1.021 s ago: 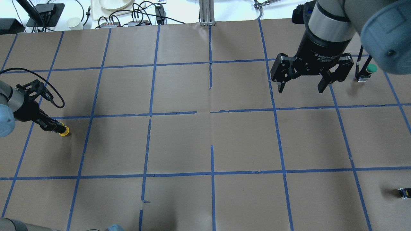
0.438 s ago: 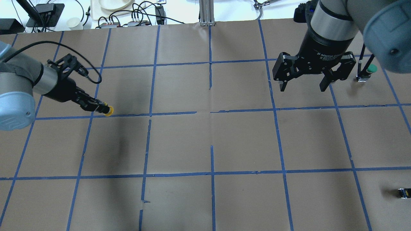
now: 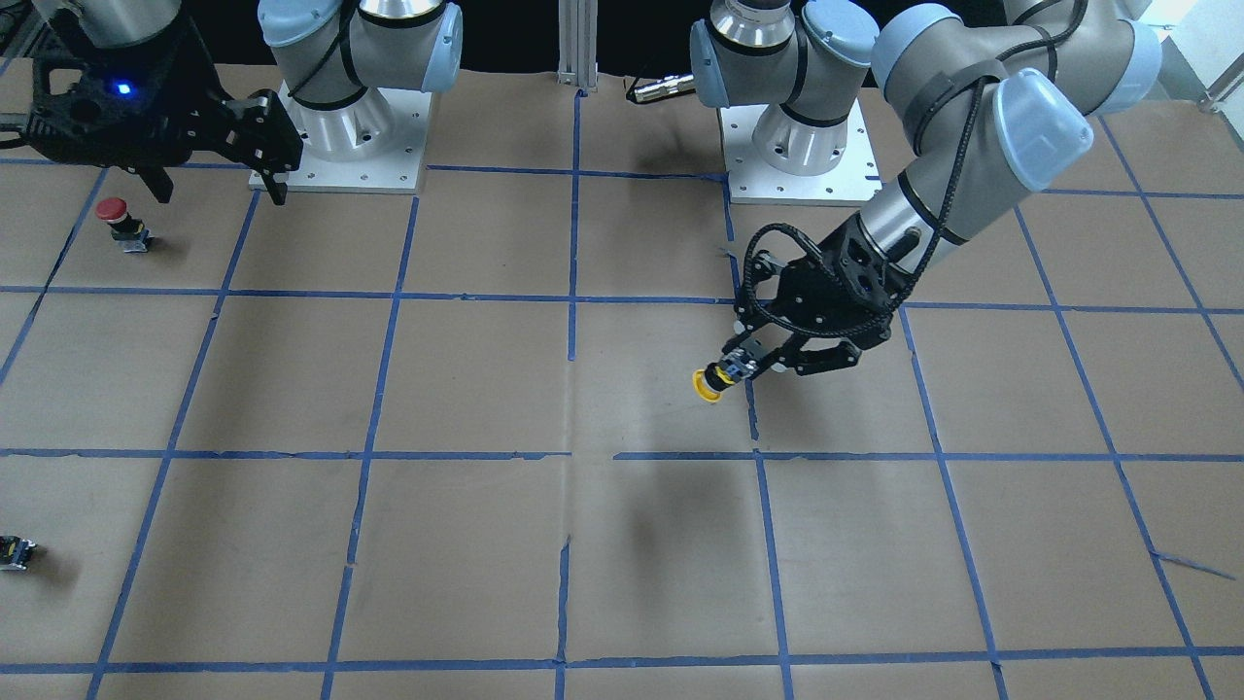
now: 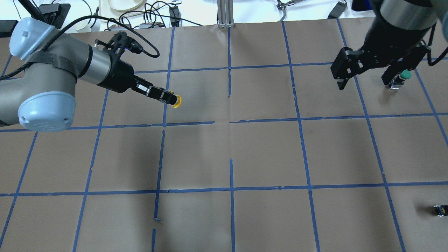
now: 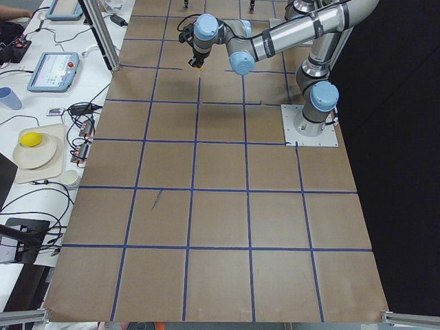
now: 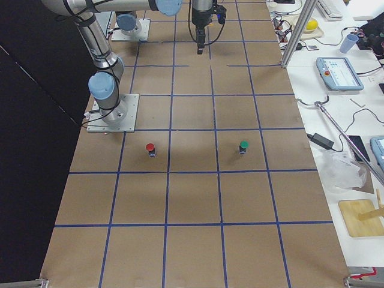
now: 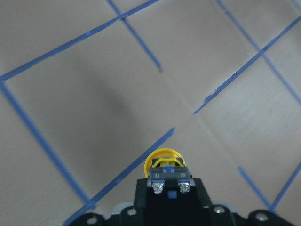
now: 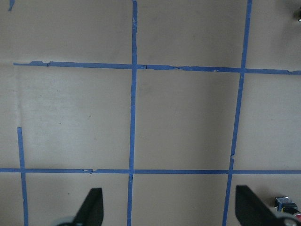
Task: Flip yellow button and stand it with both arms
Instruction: 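Lift the yellow button and carry it toward the table center with the left gripper, then bring the right gripper toward the yellow cap held by the left gripper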
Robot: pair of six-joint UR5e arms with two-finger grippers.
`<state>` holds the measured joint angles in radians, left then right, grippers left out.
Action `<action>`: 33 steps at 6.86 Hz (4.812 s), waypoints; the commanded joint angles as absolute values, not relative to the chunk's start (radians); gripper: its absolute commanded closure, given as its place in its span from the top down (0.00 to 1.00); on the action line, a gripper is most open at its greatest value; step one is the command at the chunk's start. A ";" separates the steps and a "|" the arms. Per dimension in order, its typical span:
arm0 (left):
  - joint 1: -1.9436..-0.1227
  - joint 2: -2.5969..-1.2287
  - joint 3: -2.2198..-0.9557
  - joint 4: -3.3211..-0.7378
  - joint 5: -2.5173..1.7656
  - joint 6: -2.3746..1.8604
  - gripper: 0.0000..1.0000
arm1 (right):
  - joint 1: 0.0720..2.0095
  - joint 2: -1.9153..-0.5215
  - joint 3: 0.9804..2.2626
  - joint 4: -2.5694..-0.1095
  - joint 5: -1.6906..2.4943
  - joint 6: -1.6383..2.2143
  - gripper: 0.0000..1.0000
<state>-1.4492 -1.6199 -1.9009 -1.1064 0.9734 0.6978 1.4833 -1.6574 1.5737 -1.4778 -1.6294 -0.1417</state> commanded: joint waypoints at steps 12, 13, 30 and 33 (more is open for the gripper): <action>-1.663 -1.611 -1.925 -1.029 0.097 -0.166 0.04 | 0.719 -1.634 1.608 -0.601 -0.653 -0.489 1.00; -1.666 -1.623 -1.925 -1.005 0.094 -0.166 0.03 | 0.735 -1.638 1.608 -0.538 -0.573 -0.521 1.00; -1.660 -1.598 -1.922 -0.999 0.077 -0.164 0.03 | 1.223 -1.552 1.620 -0.336 -0.328 -1.023 0.99; -1.660 -1.606 -1.921 -0.999 0.075 -0.164 0.03 | 1.221 -1.560 1.620 -0.284 -0.339 -1.038 0.90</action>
<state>-1.6598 -1.6023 -1.9214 -0.9986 0.0754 -0.1641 1.2208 -1.5556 1.6199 -0.3190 -0.3323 -1.0313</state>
